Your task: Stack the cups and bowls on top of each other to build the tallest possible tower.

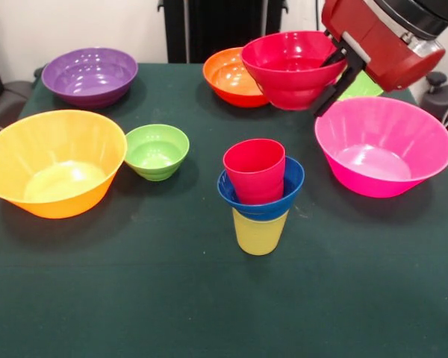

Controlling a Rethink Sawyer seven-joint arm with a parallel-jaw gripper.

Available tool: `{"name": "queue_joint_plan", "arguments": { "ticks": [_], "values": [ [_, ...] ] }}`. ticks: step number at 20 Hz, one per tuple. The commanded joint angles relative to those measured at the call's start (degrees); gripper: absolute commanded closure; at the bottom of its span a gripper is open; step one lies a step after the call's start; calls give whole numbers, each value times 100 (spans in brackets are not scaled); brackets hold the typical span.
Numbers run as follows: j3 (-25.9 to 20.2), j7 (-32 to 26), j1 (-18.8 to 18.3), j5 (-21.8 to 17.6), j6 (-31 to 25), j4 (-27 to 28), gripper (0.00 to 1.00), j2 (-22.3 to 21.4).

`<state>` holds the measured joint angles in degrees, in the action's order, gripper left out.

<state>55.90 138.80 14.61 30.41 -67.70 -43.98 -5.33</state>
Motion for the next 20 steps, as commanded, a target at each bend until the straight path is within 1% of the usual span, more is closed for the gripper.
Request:
{"name": "queue_joint_plan", "arguments": {
  "ticks": [1,10,20],
  "values": [
    [-844,-22,132,-568,429,-969,100,-115],
    [-881,-84,199,-571,735,-1262,100,-177],
    [-911,-151,135,-549,938,-1279,100,-152]
  ]
}}
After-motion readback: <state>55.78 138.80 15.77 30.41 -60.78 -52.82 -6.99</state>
